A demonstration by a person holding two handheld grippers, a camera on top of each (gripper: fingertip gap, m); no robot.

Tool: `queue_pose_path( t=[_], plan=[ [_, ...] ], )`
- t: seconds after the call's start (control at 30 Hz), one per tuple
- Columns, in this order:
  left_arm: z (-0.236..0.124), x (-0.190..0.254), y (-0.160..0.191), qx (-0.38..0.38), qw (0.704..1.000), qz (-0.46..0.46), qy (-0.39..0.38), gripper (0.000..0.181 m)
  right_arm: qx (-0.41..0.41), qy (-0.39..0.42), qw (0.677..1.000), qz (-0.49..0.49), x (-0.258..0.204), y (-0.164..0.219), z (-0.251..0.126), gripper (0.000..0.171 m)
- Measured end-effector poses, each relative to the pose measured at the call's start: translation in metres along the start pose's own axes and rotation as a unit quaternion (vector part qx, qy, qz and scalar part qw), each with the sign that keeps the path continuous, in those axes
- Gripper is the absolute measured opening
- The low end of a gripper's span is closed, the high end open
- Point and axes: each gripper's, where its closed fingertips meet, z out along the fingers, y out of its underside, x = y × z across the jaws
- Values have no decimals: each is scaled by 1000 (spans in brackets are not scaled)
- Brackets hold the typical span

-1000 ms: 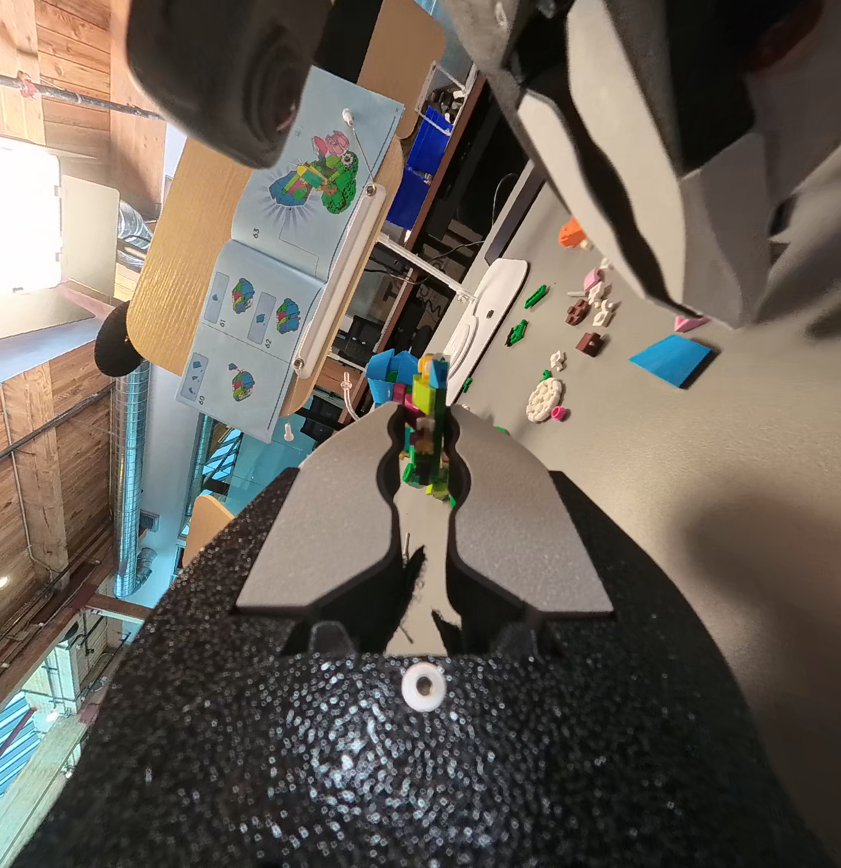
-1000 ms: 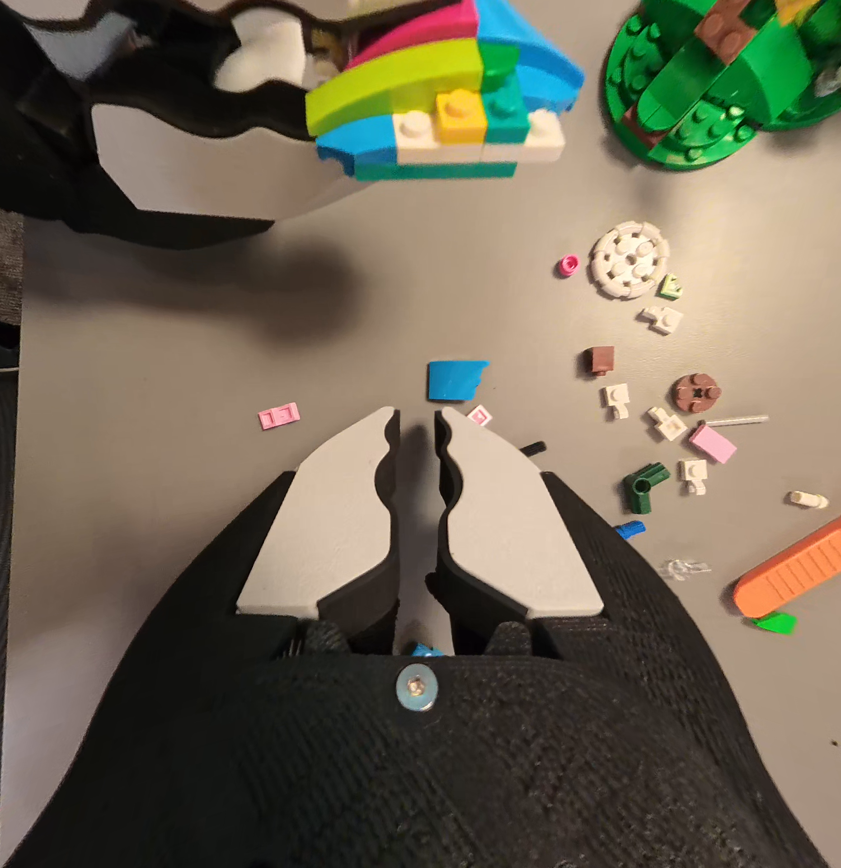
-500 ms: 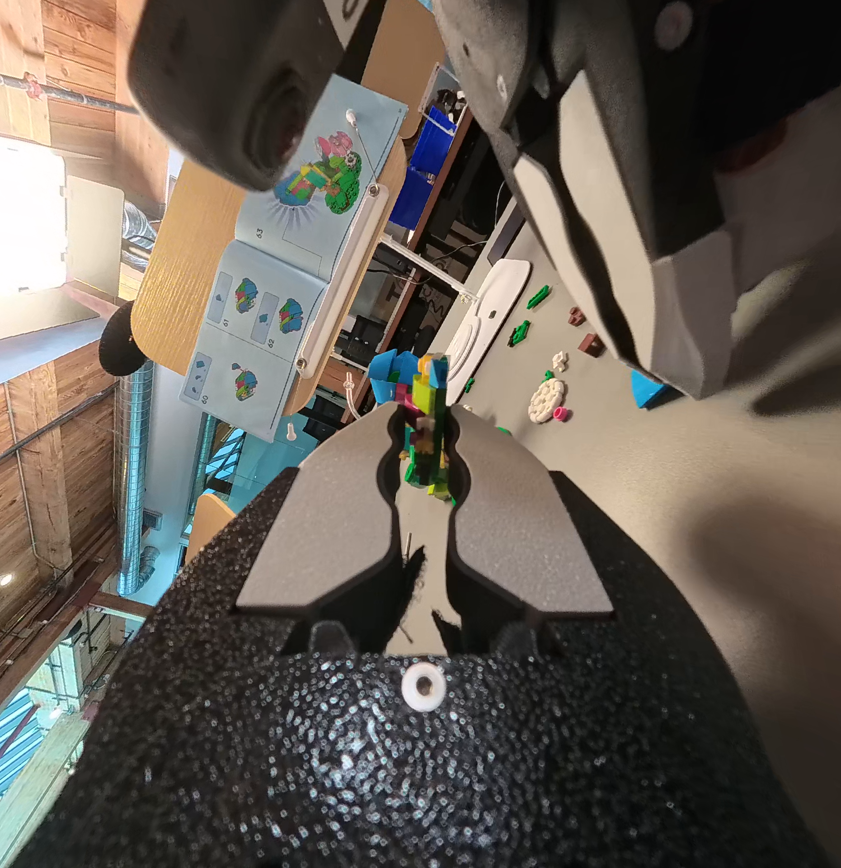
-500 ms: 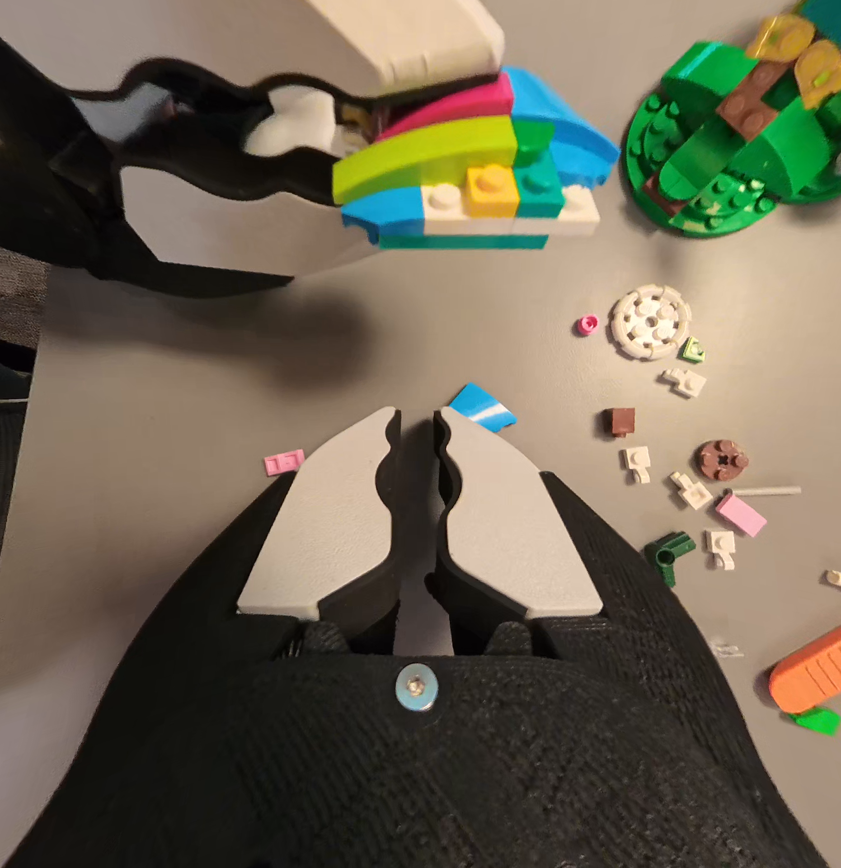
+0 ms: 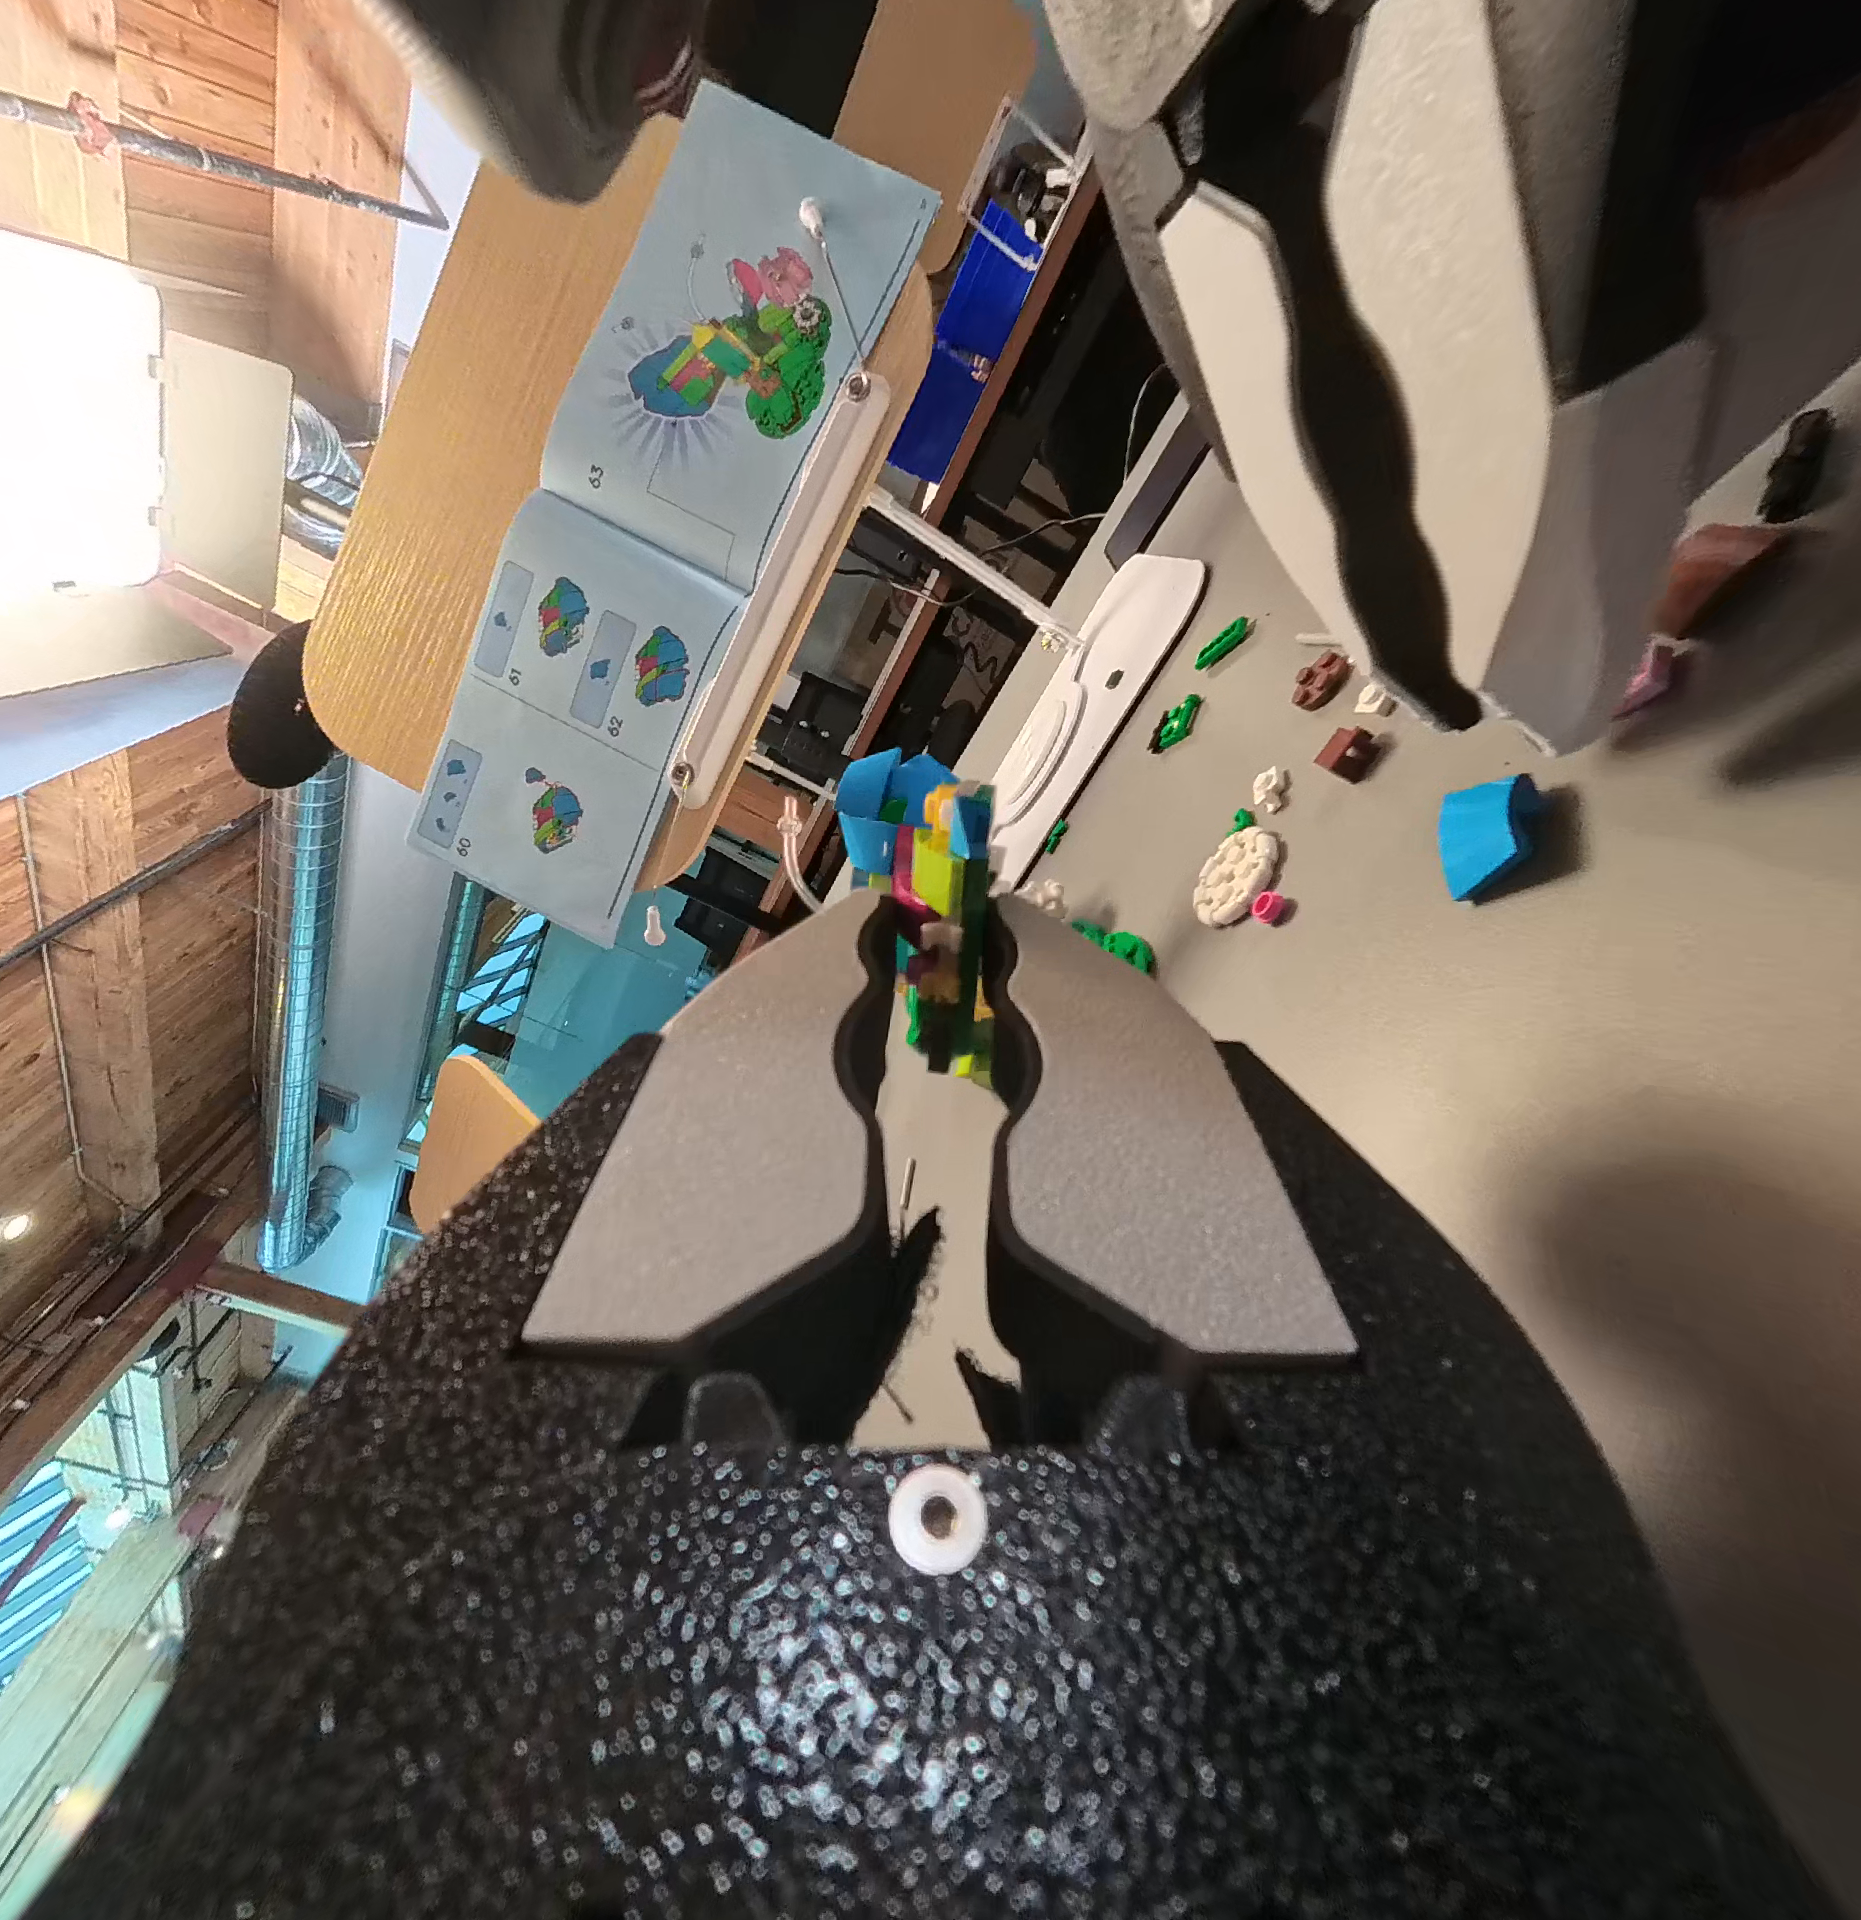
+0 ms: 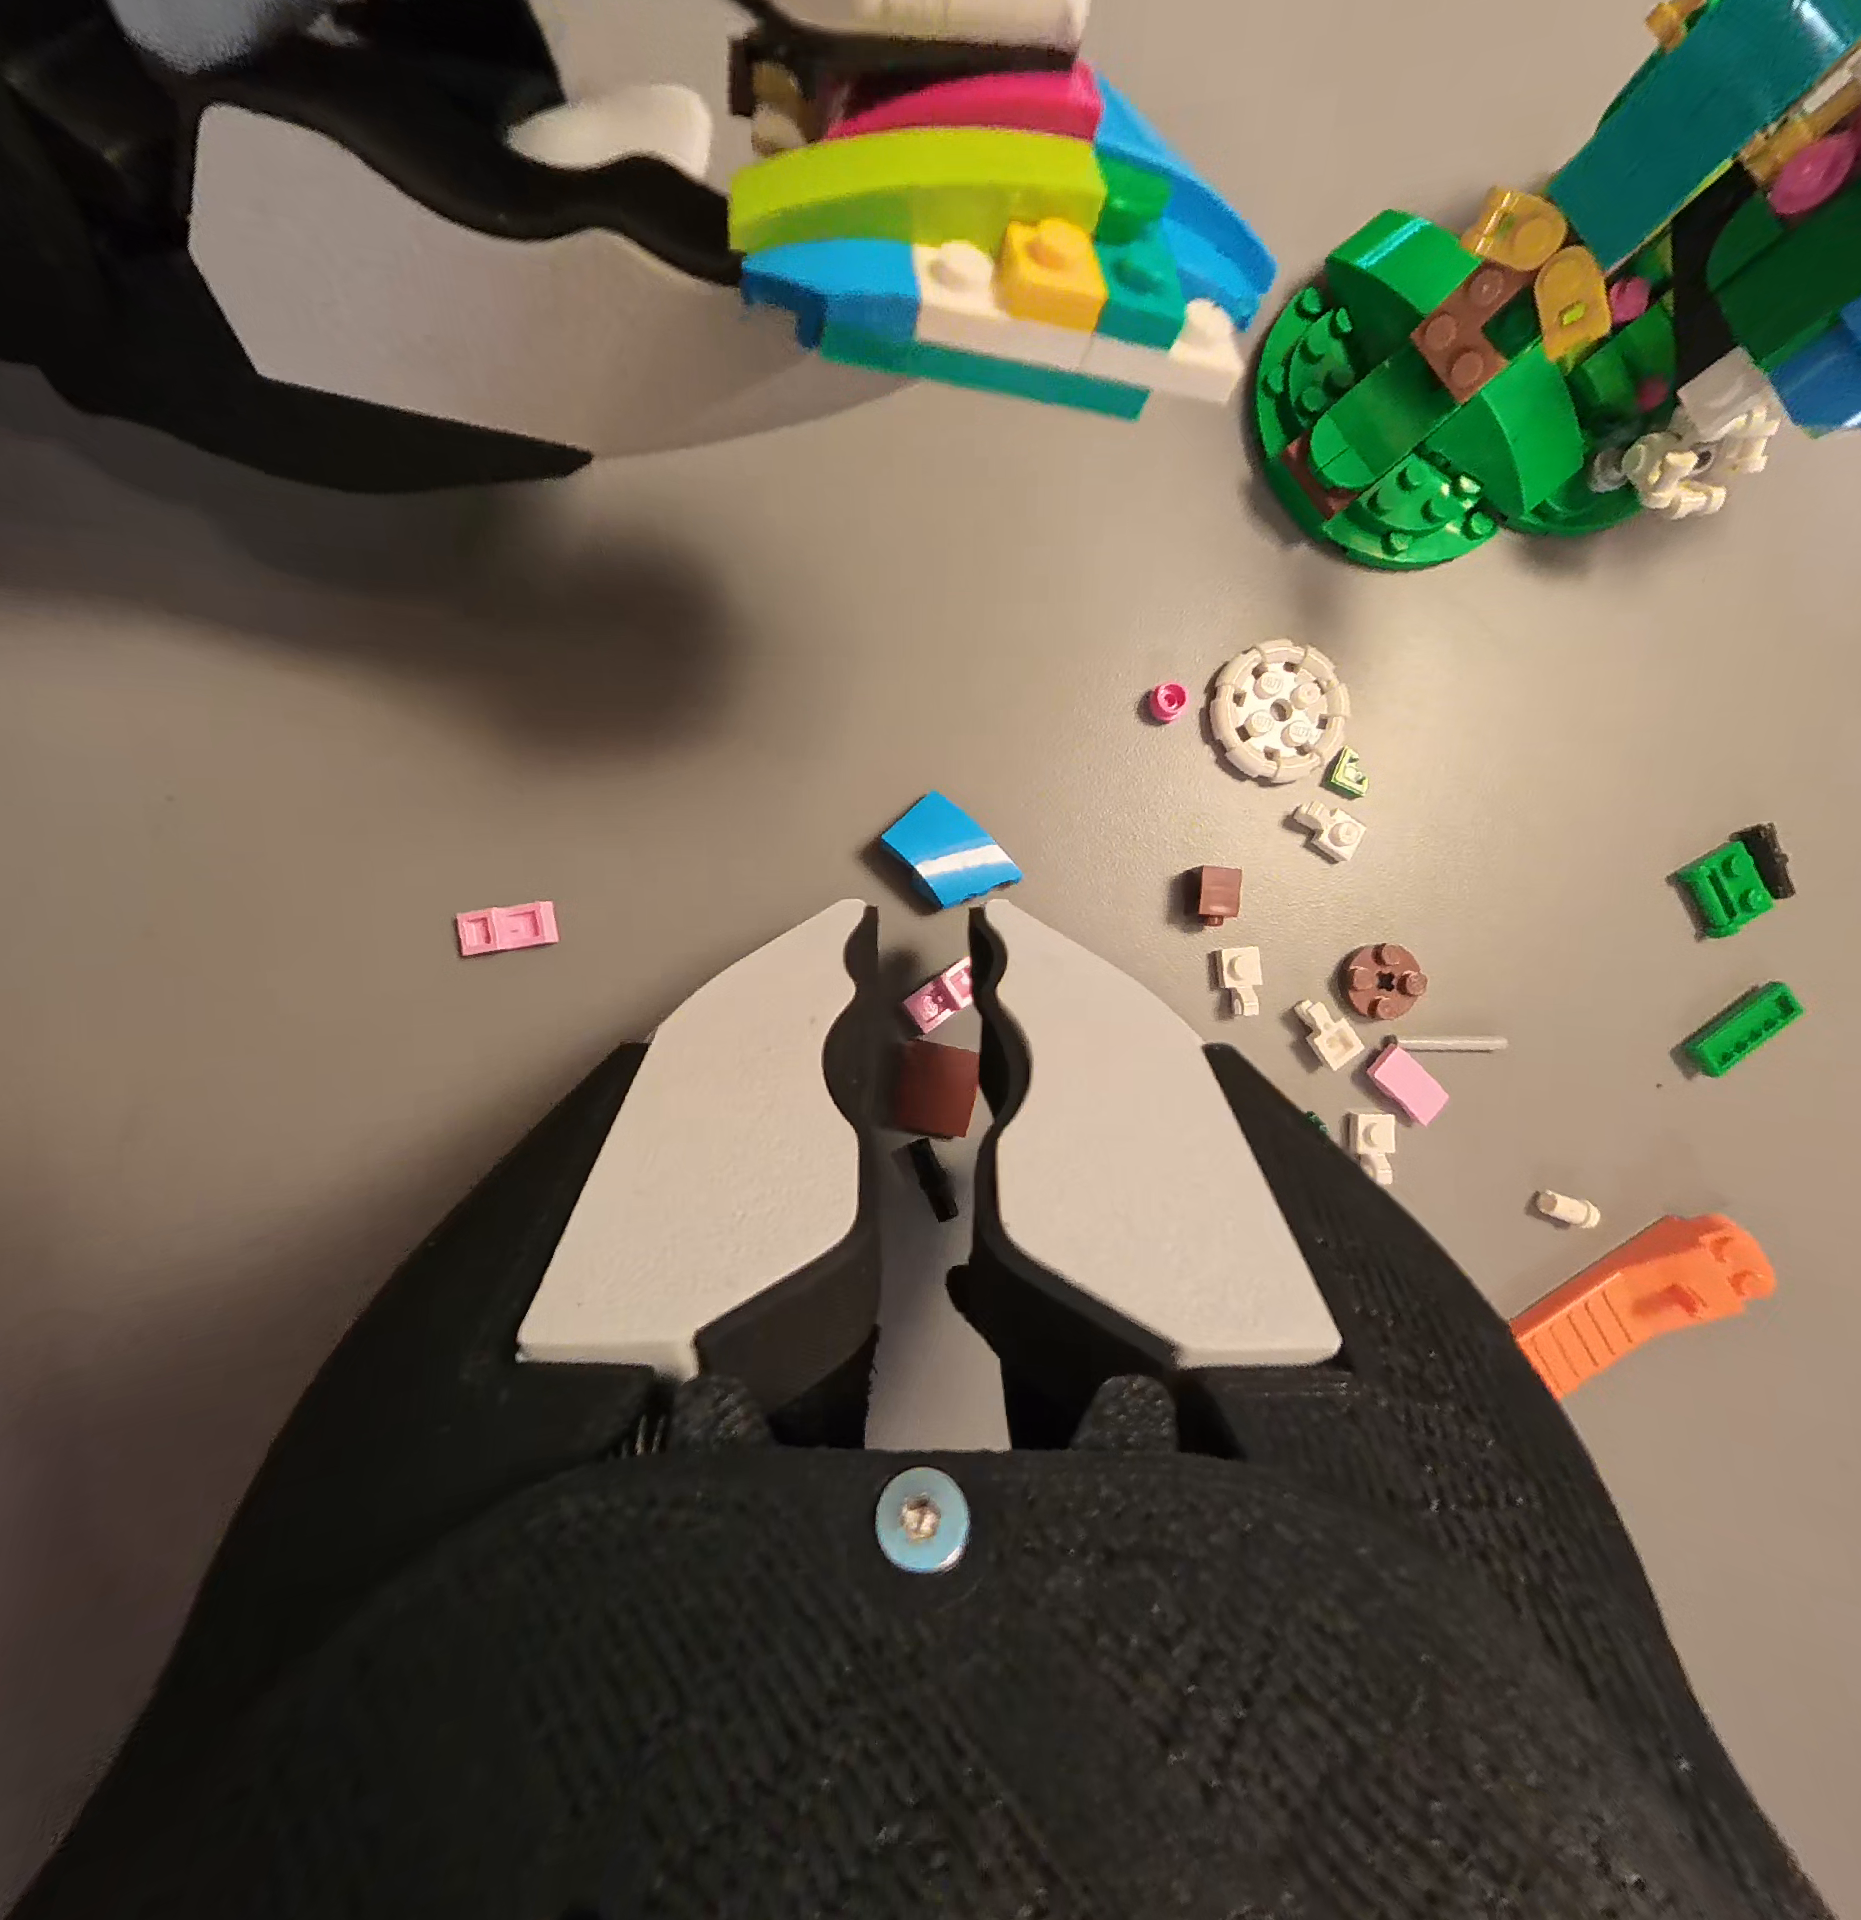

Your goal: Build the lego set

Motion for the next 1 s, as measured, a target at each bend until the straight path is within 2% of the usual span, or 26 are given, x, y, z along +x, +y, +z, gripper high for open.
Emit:
queue_pose_path(
  t=[0.2,0.4,0.67,0.8,0.9,1.0],
  plan=[
    [0,-3,4,-9,1000,-17,-5,15,13,-40,999,-20,-3,-3,4,23],
    [1,-1,3,-6,1000,-16,3,15,20,-40,999,-13,7,-4,9,25],
    [1,4,-1,4,1000,-8,13,15,30,-77,993,-80,3,-3,13,29],
    [1,5,-1,6,1000,-7,15,15,32,-96,992,-82,5,-2,17,29],
    [1,5,-1,7,1000,-7,15,15,34,-103,992,-71,5,-1,17,20],
    [2,3,0,7,1000,-9,11,15,58,-64,992,-87,8,-8,10,19]
  ],
)
